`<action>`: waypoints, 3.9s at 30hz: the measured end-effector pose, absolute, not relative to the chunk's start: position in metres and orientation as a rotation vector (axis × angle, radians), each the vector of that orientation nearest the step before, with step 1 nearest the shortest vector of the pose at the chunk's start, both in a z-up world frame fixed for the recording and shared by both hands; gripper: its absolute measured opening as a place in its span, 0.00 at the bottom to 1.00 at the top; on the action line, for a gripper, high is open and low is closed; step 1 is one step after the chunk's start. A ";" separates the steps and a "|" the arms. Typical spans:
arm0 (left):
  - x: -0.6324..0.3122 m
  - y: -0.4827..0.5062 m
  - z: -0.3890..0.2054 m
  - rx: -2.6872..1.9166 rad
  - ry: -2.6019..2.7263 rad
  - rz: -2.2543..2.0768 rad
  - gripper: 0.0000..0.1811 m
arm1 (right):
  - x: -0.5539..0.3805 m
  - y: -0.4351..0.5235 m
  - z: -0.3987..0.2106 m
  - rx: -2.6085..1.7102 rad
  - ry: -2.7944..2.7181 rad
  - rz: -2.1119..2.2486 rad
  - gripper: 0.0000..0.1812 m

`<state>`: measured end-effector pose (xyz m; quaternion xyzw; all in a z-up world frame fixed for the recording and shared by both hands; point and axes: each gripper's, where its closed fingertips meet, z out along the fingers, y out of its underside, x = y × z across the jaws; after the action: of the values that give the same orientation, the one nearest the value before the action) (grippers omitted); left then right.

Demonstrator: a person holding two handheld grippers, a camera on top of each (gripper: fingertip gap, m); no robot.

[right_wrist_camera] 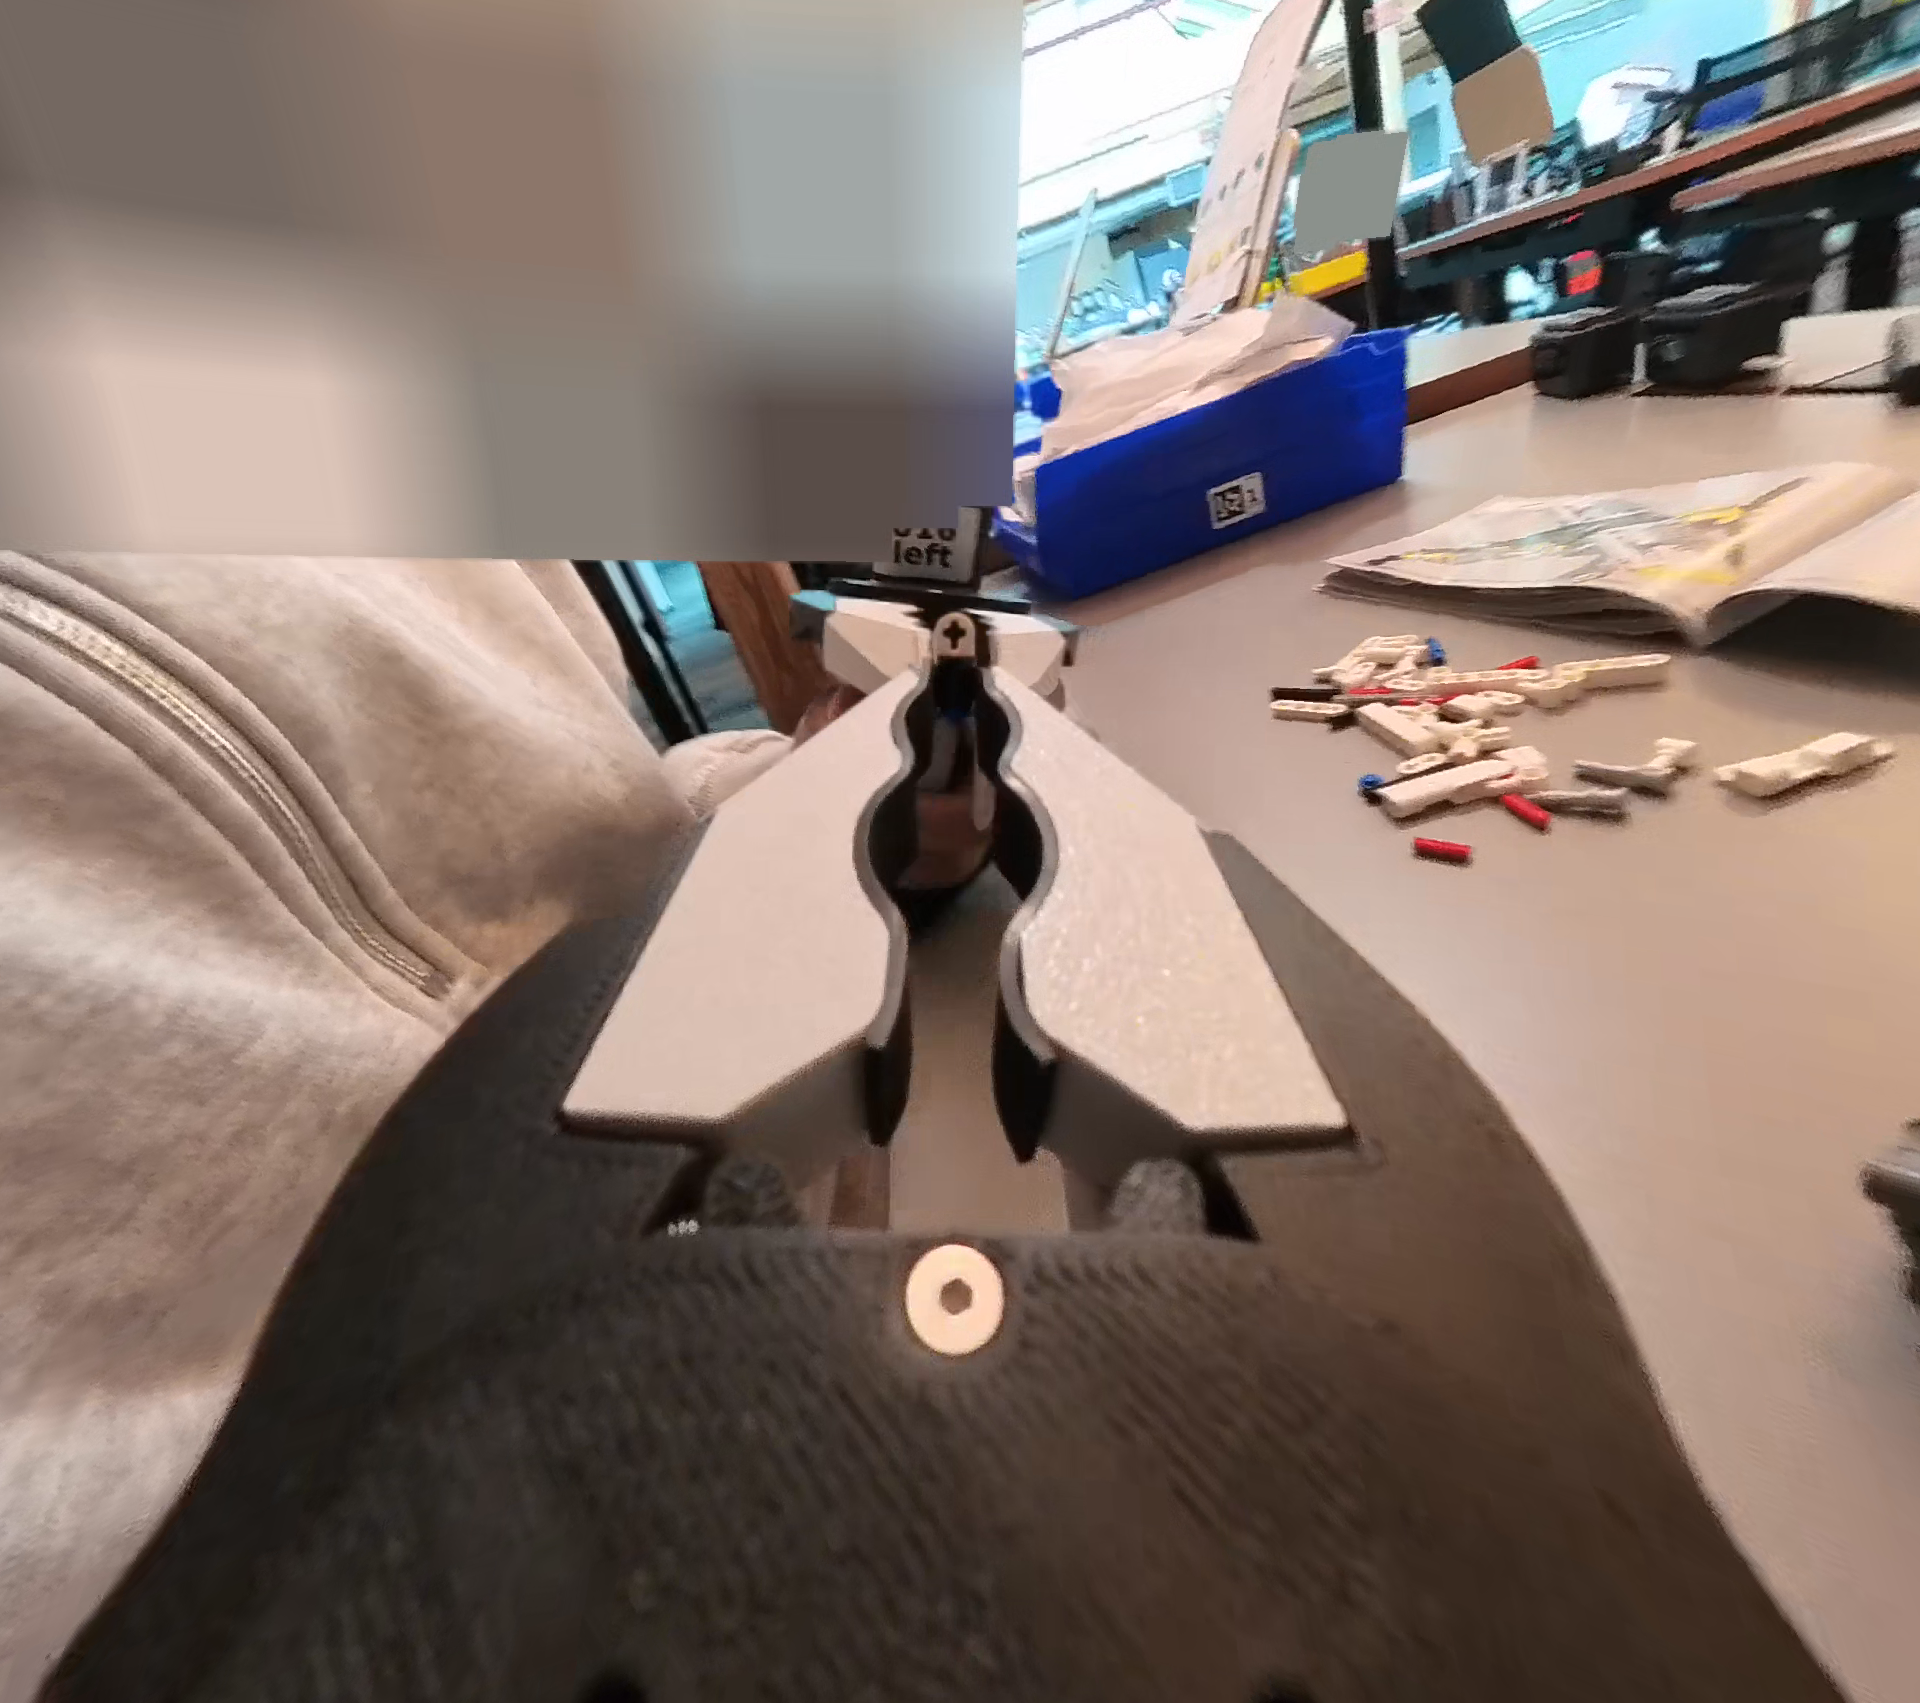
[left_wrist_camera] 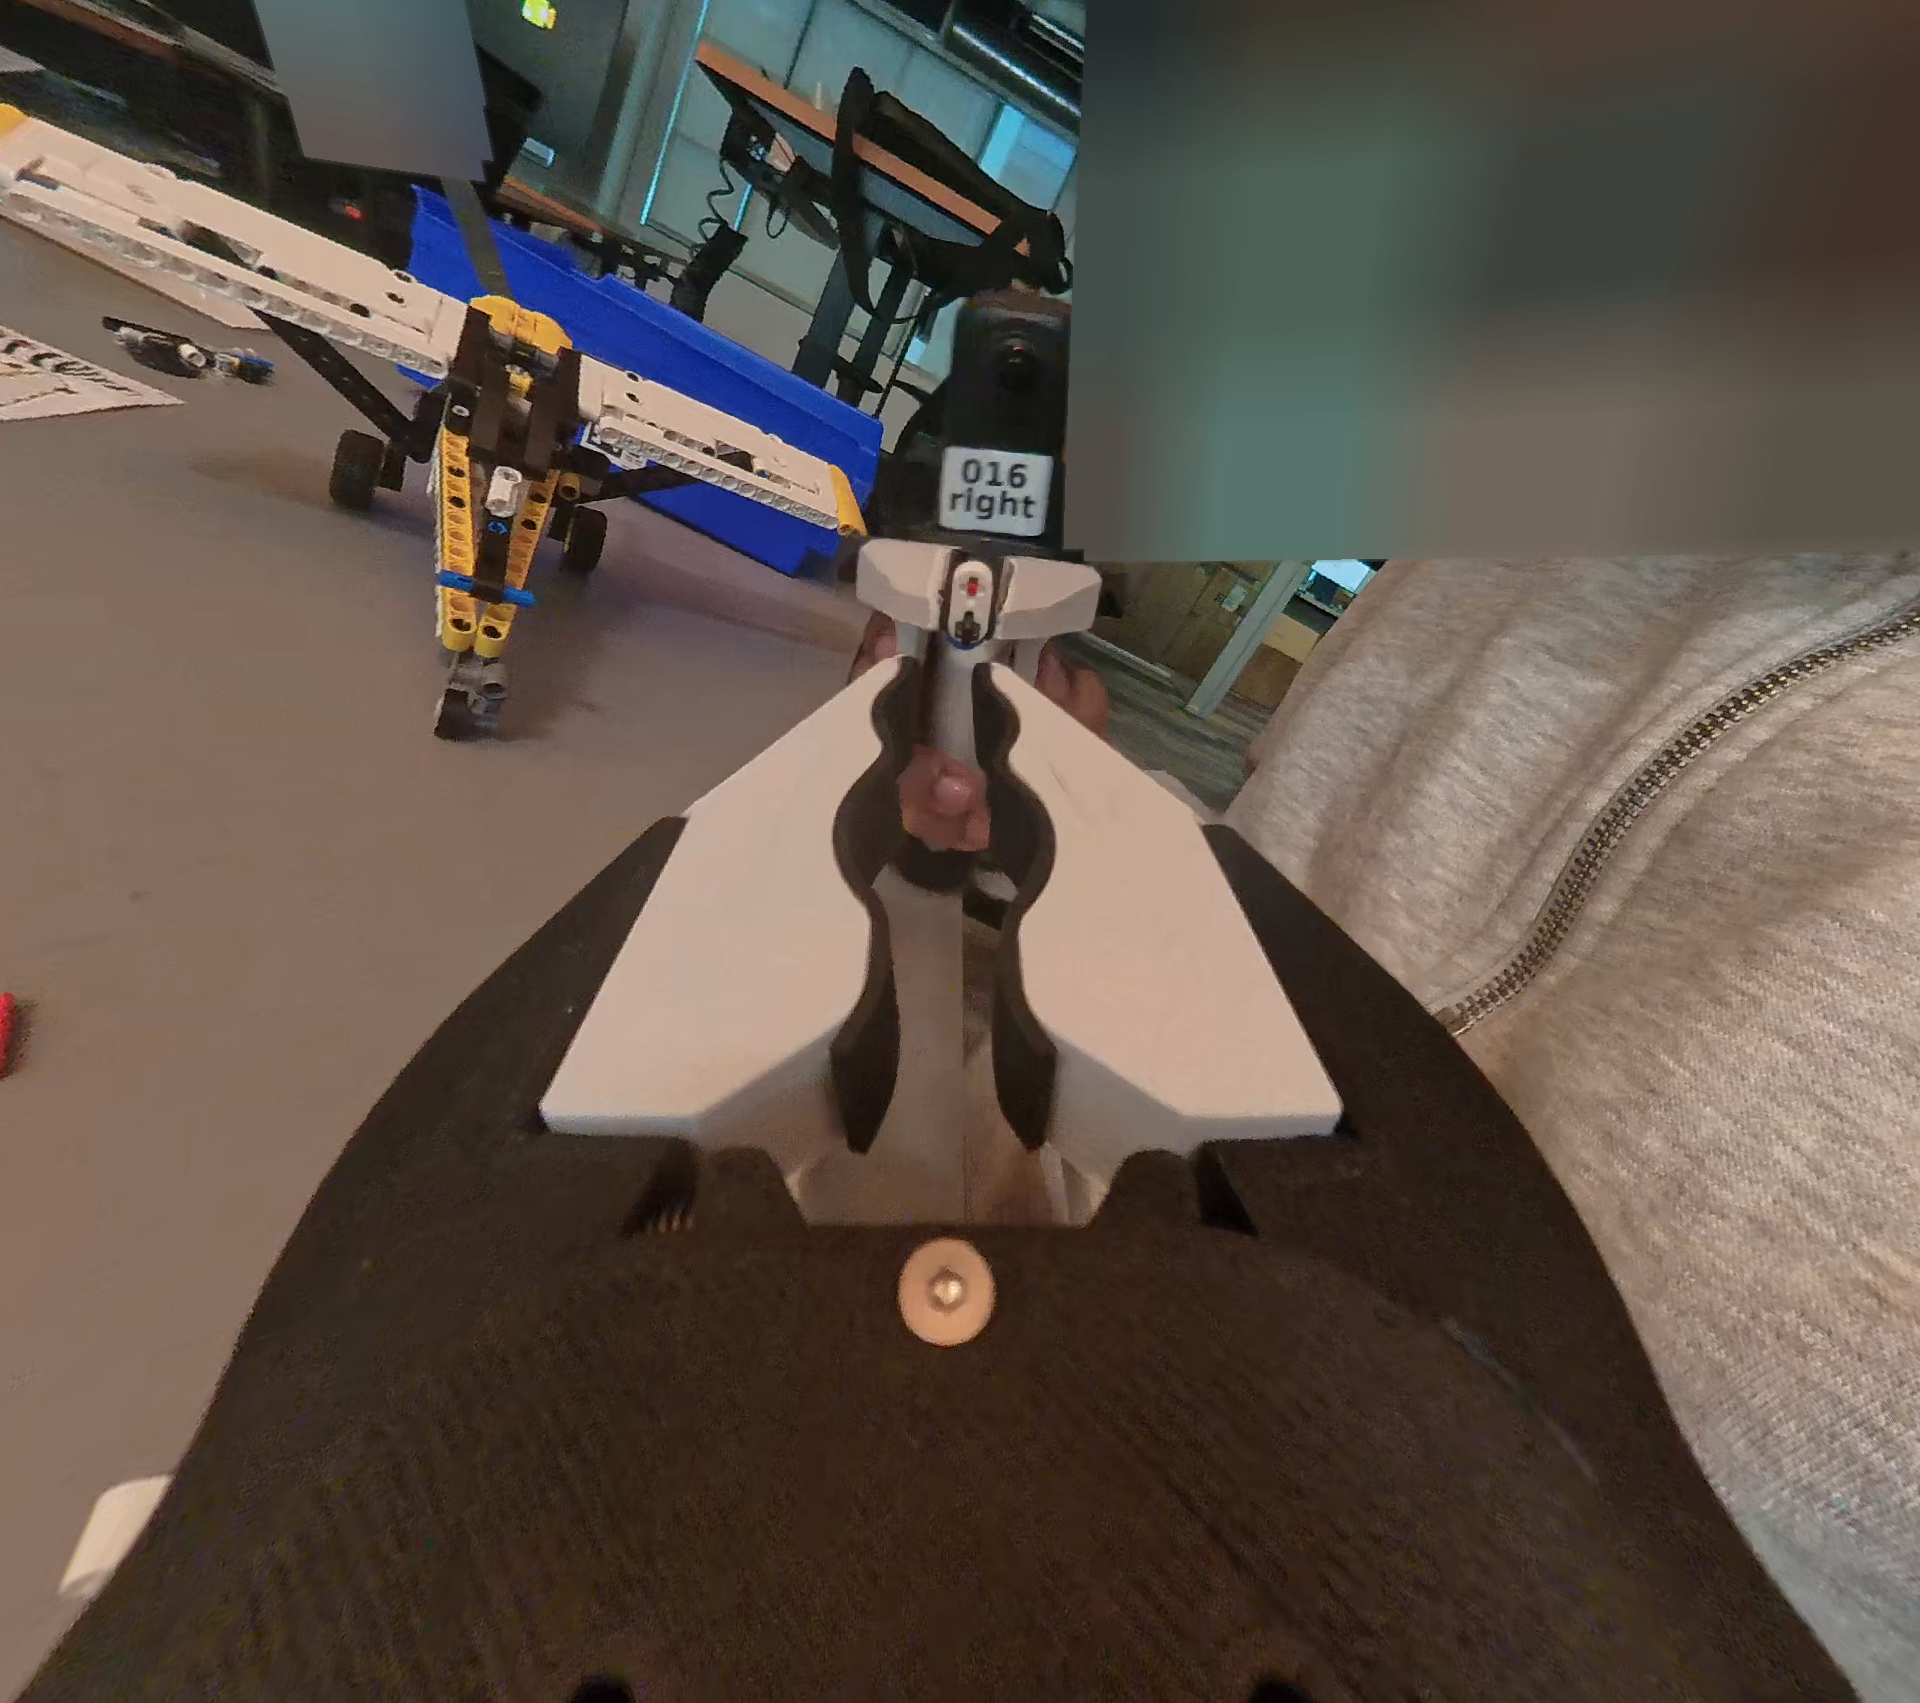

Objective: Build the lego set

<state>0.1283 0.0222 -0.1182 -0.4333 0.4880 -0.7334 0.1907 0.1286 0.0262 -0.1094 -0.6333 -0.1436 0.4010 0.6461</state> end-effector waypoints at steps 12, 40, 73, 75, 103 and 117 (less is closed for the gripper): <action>0.128 0.020 -0.111 -1.217 1.294 -2.186 0.02 | 0.125 0.028 -0.110 -1.443 -0.300 0.990 0.03; 0.125 0.017 -0.113 -1.199 1.348 -2.192 0.01 | 0.126 0.024 -0.110 -1.436 -0.306 1.080 0.05; 0.127 0.114 -0.132 -1.534 1.188 -1.659 0.00 | 0.145 0.026 -0.106 -1.400 -0.251 0.974 0.03; 0.125 0.142 -0.136 -1.611 1.133 -1.535 0.00 | 0.145 0.027 -0.107 -1.405 -0.254 0.961 0.03; 0.124 0.248 -0.196 -1.909 1.086 -0.868 0.00 | 0.124 0.029 -0.118 -1.496 -0.381 0.805 0.03; 0.143 0.222 -0.214 -1.894 1.383 -0.856 0.00 | 0.126 0.030 -0.118 -1.499 -0.363 0.818 0.03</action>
<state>0.1431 0.2220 -0.2141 -0.7195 0.5253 -0.3252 0.3172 0.1256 0.0301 -0.1182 -0.6578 -0.1595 0.3592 0.6425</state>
